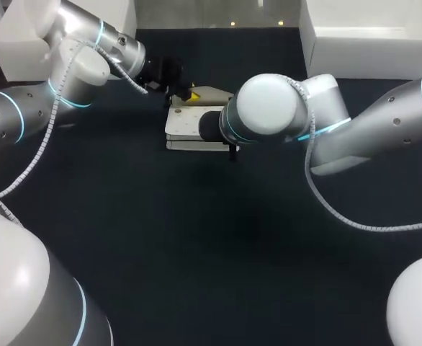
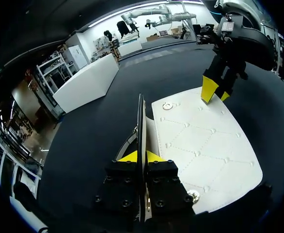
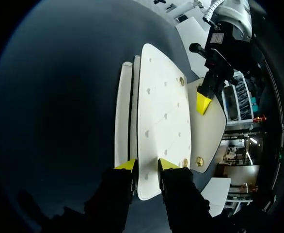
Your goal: Pick up the bag, open it, inspect its contents, close it, and place it on the opposite side
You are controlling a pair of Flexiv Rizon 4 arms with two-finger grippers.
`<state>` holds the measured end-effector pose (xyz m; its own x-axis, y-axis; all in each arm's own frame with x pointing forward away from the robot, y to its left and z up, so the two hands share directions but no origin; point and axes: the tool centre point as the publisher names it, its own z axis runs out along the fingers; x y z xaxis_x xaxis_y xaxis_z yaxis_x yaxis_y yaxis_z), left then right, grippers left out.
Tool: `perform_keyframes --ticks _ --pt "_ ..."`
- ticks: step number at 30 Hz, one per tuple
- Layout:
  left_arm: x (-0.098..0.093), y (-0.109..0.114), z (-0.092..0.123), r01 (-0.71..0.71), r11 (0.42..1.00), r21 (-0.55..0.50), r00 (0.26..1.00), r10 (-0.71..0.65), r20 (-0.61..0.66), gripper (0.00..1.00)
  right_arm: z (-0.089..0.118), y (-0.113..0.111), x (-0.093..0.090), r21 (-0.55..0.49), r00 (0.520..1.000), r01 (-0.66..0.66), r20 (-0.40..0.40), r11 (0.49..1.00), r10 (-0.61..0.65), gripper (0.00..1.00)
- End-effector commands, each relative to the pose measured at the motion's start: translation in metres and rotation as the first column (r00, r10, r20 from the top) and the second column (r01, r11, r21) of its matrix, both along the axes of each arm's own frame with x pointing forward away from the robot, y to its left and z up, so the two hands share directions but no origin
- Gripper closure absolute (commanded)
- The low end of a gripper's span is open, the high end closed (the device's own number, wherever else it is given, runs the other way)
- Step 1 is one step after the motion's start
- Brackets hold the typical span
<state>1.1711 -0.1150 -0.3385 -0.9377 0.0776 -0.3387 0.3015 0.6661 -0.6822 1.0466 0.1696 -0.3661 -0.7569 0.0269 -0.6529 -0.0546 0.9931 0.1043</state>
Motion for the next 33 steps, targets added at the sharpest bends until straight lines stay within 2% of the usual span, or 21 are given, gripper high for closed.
perform_keyframes --ticks 1,13,14,15,16,17,22,33 --pt "0.005 0.000 -0.003 0.005 1.000 -0.002 1.000 -0.005 -0.006 1.00 -0.001 0.003 0.000 0.003 1.000 0.004 0.015 1.000 -0.004 0.76" --pt "0.005 -0.001 -0.005 0.008 1.000 0.007 1.000 -0.008 -0.009 1.00 0.000 0.001 -0.001 -0.005 0.999 0.022 0.026 1.000 -0.021 0.80" --pt "0.005 -0.002 -0.005 0.010 1.000 0.007 1.000 -0.010 -0.006 1.00 0.000 0.000 -0.001 -0.010 0.999 0.026 0.025 1.000 -0.026 0.81" --pt "0.004 -0.002 -0.005 0.013 1.000 0.008 1.000 -0.013 -0.002 1.00 -0.001 0.000 0.000 -0.013 0.999 0.028 0.024 1.000 -0.028 0.87" --pt "0.003 -0.002 -0.005 0.015 1.000 0.010 1.000 -0.015 0.003 1.00 -0.001 0.001 0.000 -0.014 0.999 0.029 0.024 0.999 -0.028 0.98" --pt "0.002 -0.002 -0.005 0.020 1.000 0.009 1.000 -0.021 0.011 1.00 -0.001 0.001 0.000 -0.016 0.999 0.031 0.023 0.999 -0.031 1.00" --pt "-0.008 -0.001 -0.003 0.061 0.998 0.006 0.995 -0.061 0.072 1.00 -0.003 0.001 0.001 -0.019 0.999 0.037 0.022 0.999 -0.036 1.00" --pt "-0.033 -0.002 -0.013 0.146 0.989 0.010 0.965 -0.145 0.219 1.00 -0.005 0.000 -0.001 -0.003 0.998 0.061 0.022 0.998 -0.061 1.00"
